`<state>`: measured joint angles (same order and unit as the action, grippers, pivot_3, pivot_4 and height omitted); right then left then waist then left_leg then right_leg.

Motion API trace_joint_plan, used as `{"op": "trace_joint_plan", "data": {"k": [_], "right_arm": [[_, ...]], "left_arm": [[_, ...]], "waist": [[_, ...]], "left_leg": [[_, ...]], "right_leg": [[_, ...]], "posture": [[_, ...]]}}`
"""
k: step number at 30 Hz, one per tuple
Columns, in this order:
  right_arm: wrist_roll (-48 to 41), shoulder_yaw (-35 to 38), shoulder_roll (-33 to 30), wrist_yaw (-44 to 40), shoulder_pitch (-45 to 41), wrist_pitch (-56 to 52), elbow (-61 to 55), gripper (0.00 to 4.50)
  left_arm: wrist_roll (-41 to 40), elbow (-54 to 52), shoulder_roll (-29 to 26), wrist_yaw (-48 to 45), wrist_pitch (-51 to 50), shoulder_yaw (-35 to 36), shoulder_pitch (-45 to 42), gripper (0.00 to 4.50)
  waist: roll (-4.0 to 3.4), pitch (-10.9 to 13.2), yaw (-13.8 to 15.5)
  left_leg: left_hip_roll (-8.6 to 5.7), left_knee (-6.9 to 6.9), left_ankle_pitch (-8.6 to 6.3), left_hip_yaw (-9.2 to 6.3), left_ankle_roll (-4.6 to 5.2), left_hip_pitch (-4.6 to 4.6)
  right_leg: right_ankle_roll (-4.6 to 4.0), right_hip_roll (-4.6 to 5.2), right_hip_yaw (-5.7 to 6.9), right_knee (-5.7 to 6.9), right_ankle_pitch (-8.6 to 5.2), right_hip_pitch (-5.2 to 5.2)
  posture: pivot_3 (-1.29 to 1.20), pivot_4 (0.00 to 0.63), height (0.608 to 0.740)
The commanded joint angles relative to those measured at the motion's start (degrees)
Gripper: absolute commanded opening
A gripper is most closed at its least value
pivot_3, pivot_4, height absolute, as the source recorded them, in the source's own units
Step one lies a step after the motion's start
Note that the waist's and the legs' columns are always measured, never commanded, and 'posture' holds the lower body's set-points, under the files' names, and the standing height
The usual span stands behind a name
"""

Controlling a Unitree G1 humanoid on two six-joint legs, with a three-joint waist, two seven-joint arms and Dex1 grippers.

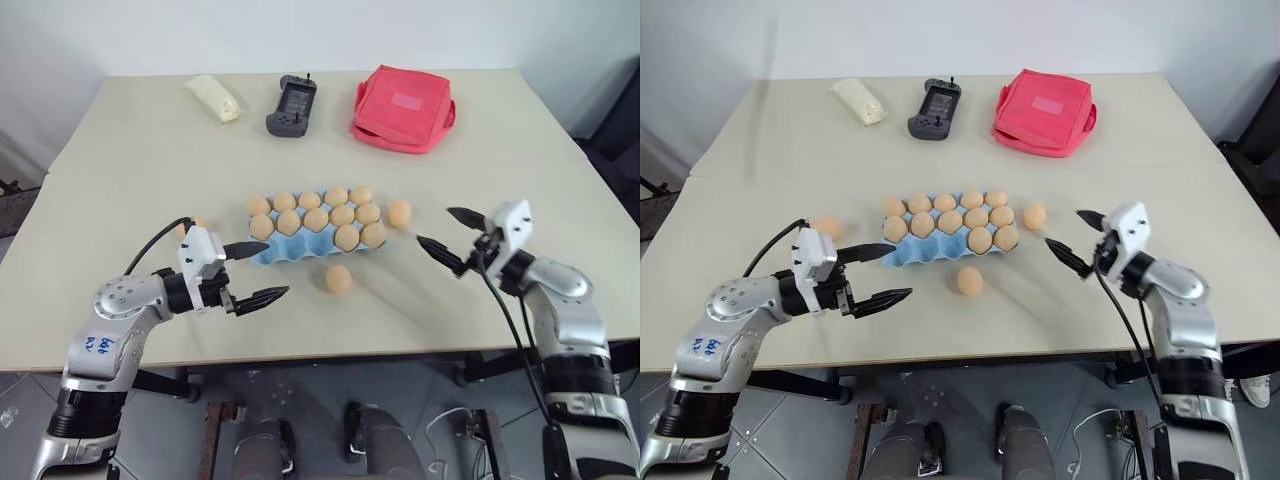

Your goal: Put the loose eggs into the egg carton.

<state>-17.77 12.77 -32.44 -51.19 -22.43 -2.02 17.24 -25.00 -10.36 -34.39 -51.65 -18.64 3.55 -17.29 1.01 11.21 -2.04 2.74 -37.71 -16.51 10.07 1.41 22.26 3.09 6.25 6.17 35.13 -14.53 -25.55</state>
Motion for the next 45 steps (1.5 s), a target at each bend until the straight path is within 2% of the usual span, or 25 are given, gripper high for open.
{"op": "trace_joint_plan", "data": {"k": [1,5,10,17,19,25,34,42,45], "right_arm": [[-1.1,2.3,-1.6,-0.9,1.4,2.3,2.2,4.47],[0.4,1.1,-1.9,-0.7,0.6,3.3,4.7,4.47],[2.0,-3.0,-1.7,-2.7,-6.0,1.7,7.8,4.47],[9.5,-11.0,-1.1,-6.6,-22.8,3.8,25.2,4.47],[11.7,-13.1,-0.2,-7.5,-27.5,4.7,30.9,4.47],[18.3,-17.5,2.0,-7.3,-39.0,10.9,46.0,4.47],[24.9,-19.7,4.8,-4.0,-46.2,14.1,56.3,4.47],[27.7,-19.1,7.0,-0.7,-48.2,14.3,58.8,4.47],[27.2,-18.2,7.6,-2.3,-48.3,14.8,58.9,4.47]], "left_arm": [[-0.1,-0.3,0.4,0.5,0.6,0.2,-1.6,4.5],[0.0,-0.2,0.7,0.5,0.6,0.1,-2.0,4.5],[0.6,0.5,0.3,0.9,1.5,0.9,-1.9,4.5],[0.6,0.0,-0.2,1.9,2.2,2.3,-0.5,4.5],[0.4,-0.3,-0.2,2.4,2.2,2.7,-0.1,4.5],[-0.2,-1.7,-0.5,3.5,1.7,4.0,1.1,4.5],[-0.8,-3.0,-1.0,4.2,0.4,4.9,1.4,4.5],[-0.9,-3.5,-1.1,4.4,-0.2,5.1,1.3,4.5],[-0.9,-3.5,-1.1,4.3,-0.3,5.2,1.1,4.5]], "waist": [[0.0,0.0,-0.2],[0.0,0.0,-0.4],[0.0,0.0,-0.8],[-0.01,0.0,-1.1],[-0.01,0.0,-1.2],[-0.02,0.0,-1.2],[-0.03,0.0,-1.2],[-0.03,0.0,-1.4],[-0.04,0.0,-1.4]], "left_leg": [[0.01,0.0,0.03,0.01,0.01,-0.04],[0.01,0.0,0.01,0.01,-0.09,-0.11],[0.0,-0.03,0.06,0.0,-0.01,-0.13],[0.0,-0.03,0.23,-0.04,-0.17,-0.12],[0.0,-0.02,0.39,-0.03,0.04,-0.08],[0.0,0.03,0.39,-0.03,0.02,-0.04],[0.0,0.04,0.38,-0.03,-0.02,-0.01],[0.02,0.06,0.38,-0.03,-0.06,-0.02],[0.02,0.07,0.38,-0.03,-0.07,-0.02]], "right_leg": [[0.0,-0.01,-0.01,0.02,0.0,0.01],[-0.04,-0.02,-0.06,0.16,0.01,0.01],[-0.12,0.01,-0.07,0.23,0.06,0.01],[-0.17,0.04,-0.03,0.29,0.07,-0.01],[-0.17,0.06,-0.02,0.27,0.07,-0.03],[-0.18,0.06,0.0,0.21,0.07,-0.06],[-0.17,0.07,0.0,0.16,0.07,-0.06],[-0.17,0.07,0.0,0.18,0.07,-0.07],[-0.17,0.07,0.0,0.18,0.07,-0.07]], "posture": [[0.0,0.15,0.74],[0.0,0.15,0.74],[0.0,0.15,0.74],[0.0,0.15,0.74],[0.0,0.15,0.74],[0.0,0.15,0.74],[0.0,0.15,0.74],[0.0,0.15,0.74],[0.0,0.15,0.74]]}}
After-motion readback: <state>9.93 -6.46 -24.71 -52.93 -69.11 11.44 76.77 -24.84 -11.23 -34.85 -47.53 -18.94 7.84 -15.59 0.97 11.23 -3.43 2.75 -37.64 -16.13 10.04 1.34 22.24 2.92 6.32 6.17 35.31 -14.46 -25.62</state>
